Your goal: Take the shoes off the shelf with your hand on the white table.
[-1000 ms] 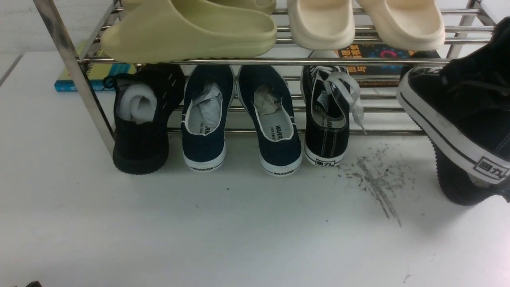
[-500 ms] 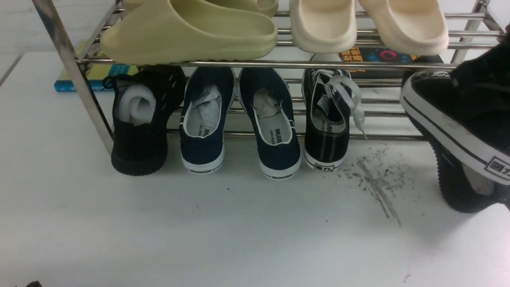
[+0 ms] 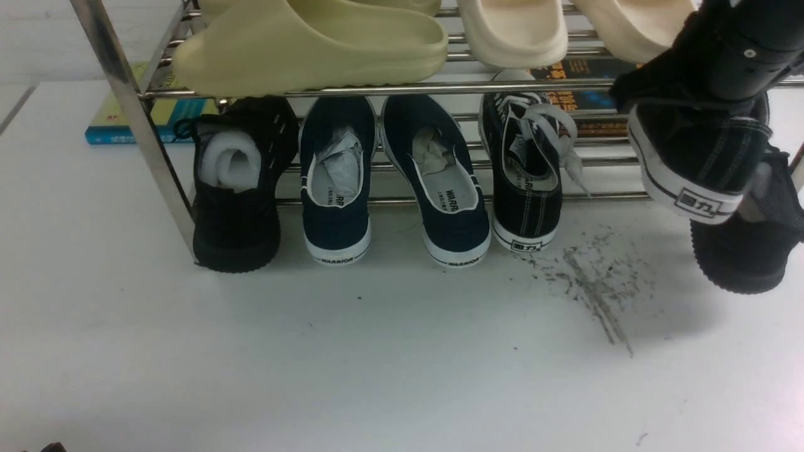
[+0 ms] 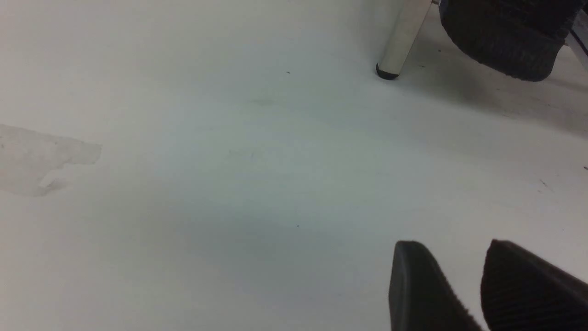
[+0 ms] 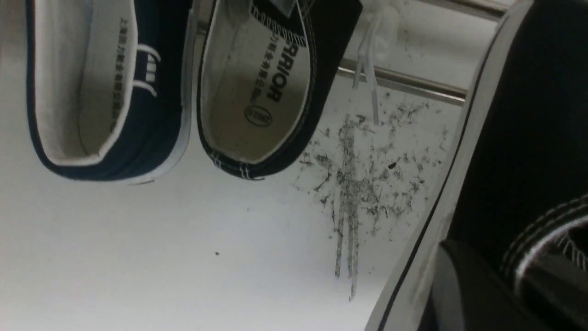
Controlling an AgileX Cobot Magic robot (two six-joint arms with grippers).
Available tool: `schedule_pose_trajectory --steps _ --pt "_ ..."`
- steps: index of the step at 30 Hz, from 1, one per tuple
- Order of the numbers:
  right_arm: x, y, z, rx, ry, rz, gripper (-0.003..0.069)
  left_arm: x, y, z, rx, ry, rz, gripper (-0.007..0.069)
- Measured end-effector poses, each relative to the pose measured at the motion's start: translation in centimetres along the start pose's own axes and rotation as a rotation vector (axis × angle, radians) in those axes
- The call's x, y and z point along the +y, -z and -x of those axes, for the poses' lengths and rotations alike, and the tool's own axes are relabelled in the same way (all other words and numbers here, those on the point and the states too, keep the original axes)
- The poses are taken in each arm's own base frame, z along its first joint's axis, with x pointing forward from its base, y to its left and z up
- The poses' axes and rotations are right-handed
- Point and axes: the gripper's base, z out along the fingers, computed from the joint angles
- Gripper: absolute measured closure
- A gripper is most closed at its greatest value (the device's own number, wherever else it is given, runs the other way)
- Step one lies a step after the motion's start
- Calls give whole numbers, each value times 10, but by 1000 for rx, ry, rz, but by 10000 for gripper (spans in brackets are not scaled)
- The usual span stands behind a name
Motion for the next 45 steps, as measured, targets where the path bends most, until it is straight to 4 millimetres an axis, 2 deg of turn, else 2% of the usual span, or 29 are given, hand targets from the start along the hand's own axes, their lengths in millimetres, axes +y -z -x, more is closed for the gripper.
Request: schedule_pose_trajectory --steps 7,11,21,25,34,38,41,43,45 --pt "7 -6 21 -12 -7 16 642 0 0 0 0 0 0 383" --pt "9 -6 20 -7 -22 52 641 0 0 0 0 -1 0 383" --pt "18 16 16 -24 -66 222 635 0 0 0 0 -1 0 383" --pt "20 16 4 10 -71 250 634 0 0 0 0 -1 0 383" --pt "17 -22 -36 188 -23 235 631 0 0 0 0 -1 0 383" --pt "17 -25 -42 211 -6 234 631 0 0 0 0 -1 0 383" --pt "16 -18 -43 188 -1 234 631 0 0 0 0 -1 0 383" --pt "15 -7 -45 162 1 238 629 0 0 0 0 -1 0 383" --pt "14 18 -53 112 4 253 626 0 0 0 0 -1 0 383"
